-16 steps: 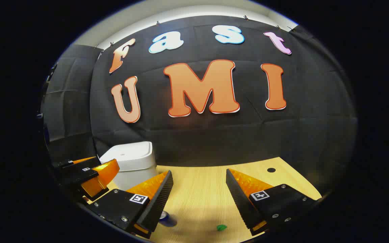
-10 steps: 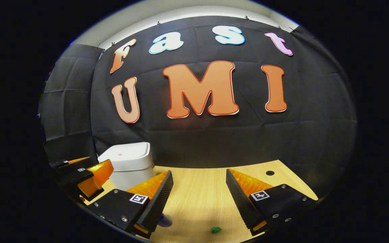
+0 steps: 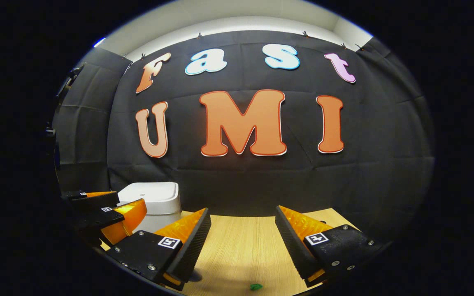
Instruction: Press the lid of the desktop garbage bin to open it, pick up the crumpled paper on the desktop and throw it into the bin, then pick up the pop can on the desktop and drop it into the bin, and finally close the garbage bin lid.
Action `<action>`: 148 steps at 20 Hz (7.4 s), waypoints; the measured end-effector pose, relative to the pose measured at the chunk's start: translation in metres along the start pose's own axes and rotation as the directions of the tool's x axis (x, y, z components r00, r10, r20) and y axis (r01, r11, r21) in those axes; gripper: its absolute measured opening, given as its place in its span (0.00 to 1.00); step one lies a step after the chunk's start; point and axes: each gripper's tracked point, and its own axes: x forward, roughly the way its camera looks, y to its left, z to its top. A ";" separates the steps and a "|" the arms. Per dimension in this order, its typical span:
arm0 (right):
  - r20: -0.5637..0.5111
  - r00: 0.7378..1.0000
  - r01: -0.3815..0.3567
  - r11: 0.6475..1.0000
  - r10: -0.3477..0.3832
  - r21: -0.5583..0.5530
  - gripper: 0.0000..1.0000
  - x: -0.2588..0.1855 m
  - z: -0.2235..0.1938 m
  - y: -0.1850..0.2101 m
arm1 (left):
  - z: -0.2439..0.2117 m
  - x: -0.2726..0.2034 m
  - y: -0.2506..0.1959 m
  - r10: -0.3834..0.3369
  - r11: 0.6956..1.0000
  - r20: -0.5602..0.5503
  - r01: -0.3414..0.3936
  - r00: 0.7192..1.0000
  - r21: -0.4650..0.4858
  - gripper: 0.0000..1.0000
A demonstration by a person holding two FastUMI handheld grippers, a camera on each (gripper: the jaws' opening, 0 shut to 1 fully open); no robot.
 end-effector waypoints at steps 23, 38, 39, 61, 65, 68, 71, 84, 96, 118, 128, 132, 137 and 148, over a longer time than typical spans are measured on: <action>-0.046 0.999 -0.007 0.999 0.005 -0.033 0.94 0.007 -0.007 0.004 | -0.002 0.009 0.015 0.019 1.000 -0.015 -0.019 1.000 -0.011 0.95; -0.053 0.999 0.002 1.000 -0.003 -0.022 0.94 0.005 -0.007 -0.003 | 0.003 0.009 0.022 0.027 1.000 -0.014 -0.027 1.000 -0.006 0.90; -0.053 0.999 0.004 1.000 -0.005 -0.020 0.94 0.006 -0.007 -0.005 | 0.005 0.009 0.022 0.026 1.000 -0.012 -0.026 1.000 -0.006 0.88; -0.078 0.996 0.028 0.999 -0.031 -0.027 0.94 0.013 -0.006 -0.029 | 0.056 0.075 0.074 -0.053 0.997 -0.220 0.064 0.974 0.044 0.06; -0.087 0.995 0.038 0.999 -0.041 -0.030 0.94 0.016 -0.006 -0.033 | 0.042 0.099 0.090 -0.069 0.994 -0.301 0.092 0.951 0.064 0.05; -0.089 0.995 0.047 0.998 -0.049 -0.029 0.94 0.016 -0.007 -0.036 | 0.028 0.112 0.103 -0.095 0.990 -0.357 0.126 0.929 0.064 0.00; -0.102 0.993 0.059 0.998 -0.063 -0.038 0.94 0.017 -0.011 -0.039 | 0.016 0.120 0.102 -0.137 0.983 -0.412 0.176 0.901 0.058 0.00; -0.102 0.991 0.078 0.996 -0.082 -0.040 0.94 0.021 -0.011 -0.035 | -0.040 0.114 0.116 -0.141 0.984 -0.580 0.178 0.802 0.007 0.00; -0.107 0.991 0.070 0.996 -0.075 -0.048 0.94 0.016 -0.005 -0.031 | -0.014 0.114 0.129 -0.109 0.994 -0.439 0.084 0.892 -0.076 0.00; -0.116 0.993 0.036 0.999 -0.033 0.018 0.94 -0.003 0.001 -0.048 | 0.069 0.036 0.051 -0.084 0.992 -0.037 0.080 0.996 -0.094 0.92; -0.390 0.920 0.012 0.999 -0.023 -0.030 0.94 -0.010 -0.110 -0.058 | 0.021 0.041 0.041 -0.120 0.992 -0.101 0.116 0.988 -0.042 0.94; -0.495 0.869 -0.012 1.000 0.007 -0.006 0.94 -0.018 -0.158 -0.048 | -0.002 0.039 0.042 -0.128 0.992 -0.149 0.123 0.981 -0.042 0.94; -0.634 0.773 -0.037 0.999 0.008 -0.032 0.95 -0.031 -0.215 -0.046 | -0.032 0.038 0.049 -0.129 0.991 -0.215 0.119 0.968 -0.056 0.94; -0.804 0.592 -0.041 0.999 0.053 0.036 0.93 -0.028 -0.291 -0.025 | -0.068 0.032 0.093 -0.068 0.998 -0.300 0.060 0.952 -0.035 0.95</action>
